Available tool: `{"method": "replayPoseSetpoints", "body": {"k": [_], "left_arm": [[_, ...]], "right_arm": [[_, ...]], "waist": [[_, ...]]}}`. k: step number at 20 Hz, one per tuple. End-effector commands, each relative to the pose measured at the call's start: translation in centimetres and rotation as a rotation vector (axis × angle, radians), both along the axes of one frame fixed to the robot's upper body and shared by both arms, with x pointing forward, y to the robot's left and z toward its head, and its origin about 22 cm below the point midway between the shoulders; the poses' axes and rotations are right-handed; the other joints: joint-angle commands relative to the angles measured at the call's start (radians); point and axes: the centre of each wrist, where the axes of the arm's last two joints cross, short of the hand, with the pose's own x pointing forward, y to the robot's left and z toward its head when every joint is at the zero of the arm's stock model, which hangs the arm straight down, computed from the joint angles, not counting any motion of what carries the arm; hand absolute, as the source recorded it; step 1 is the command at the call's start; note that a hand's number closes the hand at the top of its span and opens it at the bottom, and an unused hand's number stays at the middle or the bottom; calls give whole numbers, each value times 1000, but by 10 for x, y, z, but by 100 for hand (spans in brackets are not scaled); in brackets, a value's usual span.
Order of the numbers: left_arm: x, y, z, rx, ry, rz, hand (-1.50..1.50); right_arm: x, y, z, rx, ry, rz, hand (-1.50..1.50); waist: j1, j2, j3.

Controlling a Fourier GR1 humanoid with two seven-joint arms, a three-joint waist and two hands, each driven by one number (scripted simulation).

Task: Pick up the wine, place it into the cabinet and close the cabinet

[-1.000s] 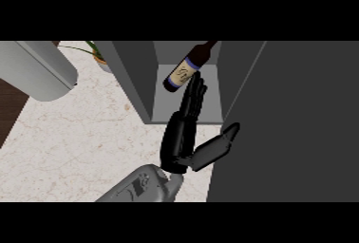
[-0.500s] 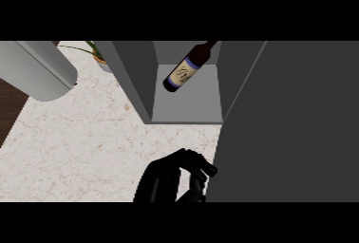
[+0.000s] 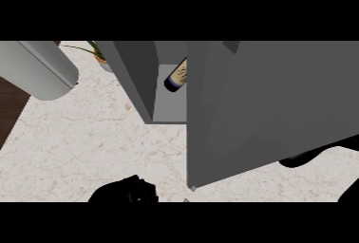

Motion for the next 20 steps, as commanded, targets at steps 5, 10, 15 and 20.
{"method": "replayPoseSetpoints", "body": {"k": [5,10,15,20], "left_arm": [[-10,62,21,-31,-29,-15,150],[-7,120,18,-18,-61,40,150],[-10,161,28,-9,-80,56,150],[-13,183,32,4,-68,10,150]], "right_arm": [[-25,34,-13,-14,120,341,150],[-31,69,-16,-35,127,376,150],[-9,122,-9,-144,85,379,150],[15,164,-3,-134,66,327,150]], "waist": [[9,-4,-5],[10,-5,-7],[29,-4,-6],[36,-1,-5]]}}
